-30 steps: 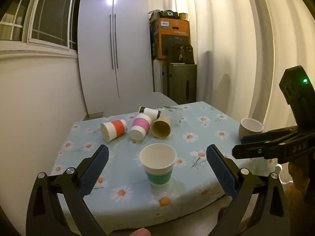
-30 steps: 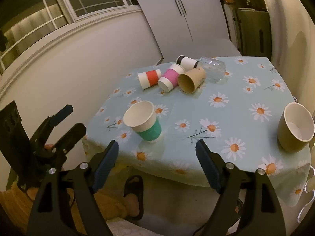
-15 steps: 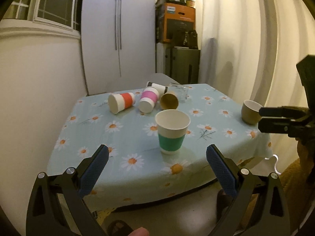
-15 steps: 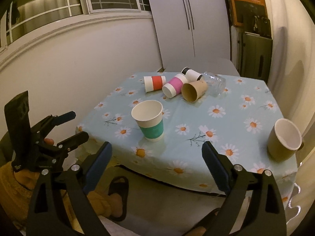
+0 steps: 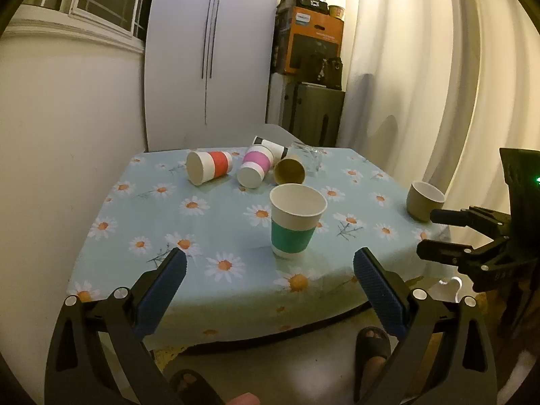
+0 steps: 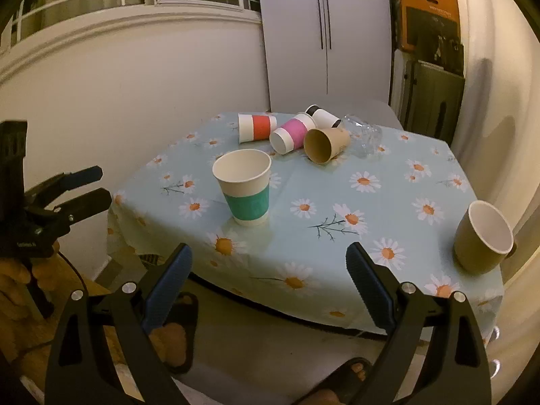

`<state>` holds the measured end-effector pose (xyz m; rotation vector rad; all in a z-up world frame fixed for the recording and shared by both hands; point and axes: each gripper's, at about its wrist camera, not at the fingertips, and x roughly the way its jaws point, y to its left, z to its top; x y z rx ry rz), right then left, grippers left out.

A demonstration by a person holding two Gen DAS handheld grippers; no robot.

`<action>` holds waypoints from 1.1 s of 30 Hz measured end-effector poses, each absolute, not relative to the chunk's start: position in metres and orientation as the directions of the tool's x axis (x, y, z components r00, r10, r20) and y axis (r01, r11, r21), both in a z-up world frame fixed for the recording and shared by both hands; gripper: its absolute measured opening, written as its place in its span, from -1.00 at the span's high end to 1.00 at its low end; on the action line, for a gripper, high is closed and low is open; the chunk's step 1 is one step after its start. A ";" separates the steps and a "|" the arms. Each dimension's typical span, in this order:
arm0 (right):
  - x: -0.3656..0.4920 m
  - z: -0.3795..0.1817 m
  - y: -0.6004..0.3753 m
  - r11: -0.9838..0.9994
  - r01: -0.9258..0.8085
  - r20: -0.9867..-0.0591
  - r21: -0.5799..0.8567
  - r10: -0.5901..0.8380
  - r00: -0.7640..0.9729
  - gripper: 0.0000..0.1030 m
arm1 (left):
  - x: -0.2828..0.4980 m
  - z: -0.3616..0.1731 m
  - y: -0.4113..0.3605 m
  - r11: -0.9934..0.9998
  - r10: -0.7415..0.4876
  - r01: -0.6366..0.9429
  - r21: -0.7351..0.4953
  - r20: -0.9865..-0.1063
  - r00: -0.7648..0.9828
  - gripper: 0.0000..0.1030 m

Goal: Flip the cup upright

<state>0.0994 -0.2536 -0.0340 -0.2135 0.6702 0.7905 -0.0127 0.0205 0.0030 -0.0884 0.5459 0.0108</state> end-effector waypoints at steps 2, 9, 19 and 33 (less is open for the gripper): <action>0.101 -0.036 -0.253 0.696 -0.715 -0.634 0.069 0.584 0.507 -0.78 | -0.013 0.003 0.018 0.997 -0.013 -0.031 -0.076 -0.520 0.854 -0.88; 0.103 -0.038 -0.252 0.694 -0.715 -0.640 0.082 0.587 0.497 -0.78 | -0.010 0.000 0.015 0.997 -0.015 -0.028 -0.073 -0.533 0.846 -0.88; 0.097 -0.034 -0.254 0.690 -0.719 -0.626 0.082 0.597 0.502 -0.78 | -0.011 -0.001 0.013 0.997 -0.012 -0.028 -0.066 -0.536 0.844 -0.88; 0.098 -0.035 -0.253 0.694 -0.715 -0.629 0.084 0.594 0.502 -0.78 | -0.010 -0.002 0.013 0.998 -0.003 -0.034 -0.057 -0.550 0.835 -0.88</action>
